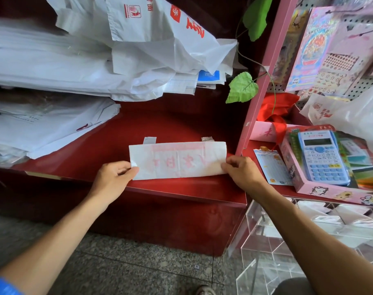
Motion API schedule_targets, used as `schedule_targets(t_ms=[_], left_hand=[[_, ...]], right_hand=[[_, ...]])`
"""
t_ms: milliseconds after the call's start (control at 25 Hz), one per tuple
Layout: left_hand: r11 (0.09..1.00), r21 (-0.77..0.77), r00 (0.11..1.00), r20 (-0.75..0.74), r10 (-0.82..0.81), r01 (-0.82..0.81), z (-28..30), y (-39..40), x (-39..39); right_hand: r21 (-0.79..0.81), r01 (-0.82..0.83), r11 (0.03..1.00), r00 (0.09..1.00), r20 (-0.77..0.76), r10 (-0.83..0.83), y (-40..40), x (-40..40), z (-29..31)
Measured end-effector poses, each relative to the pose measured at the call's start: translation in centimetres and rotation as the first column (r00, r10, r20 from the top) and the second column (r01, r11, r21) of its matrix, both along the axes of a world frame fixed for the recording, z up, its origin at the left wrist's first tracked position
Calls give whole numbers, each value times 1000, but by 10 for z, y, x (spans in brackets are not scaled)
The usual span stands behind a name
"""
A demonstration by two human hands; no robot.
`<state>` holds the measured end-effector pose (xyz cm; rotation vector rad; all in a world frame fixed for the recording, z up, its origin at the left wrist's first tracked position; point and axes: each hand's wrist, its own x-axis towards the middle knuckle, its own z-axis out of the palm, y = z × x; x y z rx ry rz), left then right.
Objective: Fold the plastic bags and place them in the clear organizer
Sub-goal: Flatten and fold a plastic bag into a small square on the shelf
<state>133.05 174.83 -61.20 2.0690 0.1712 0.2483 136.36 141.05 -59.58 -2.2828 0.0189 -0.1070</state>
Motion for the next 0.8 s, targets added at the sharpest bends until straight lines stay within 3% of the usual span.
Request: schedule_targets(t_ms=[320,560,800], left_hand=[[994,54,990,-97,105,-100,10,-11,-7],[994,70,996,-27,84,-81,15,-14,-11],[972,227,998,-20,67,-61,14,-17,-14]], right_hand=[[-49,97,994,995,-34,-99,8,1,1],[-165,12,986,998,58,-2,9,-3,-2],[-303,-14,953,991,121,53,13,-9,0]])
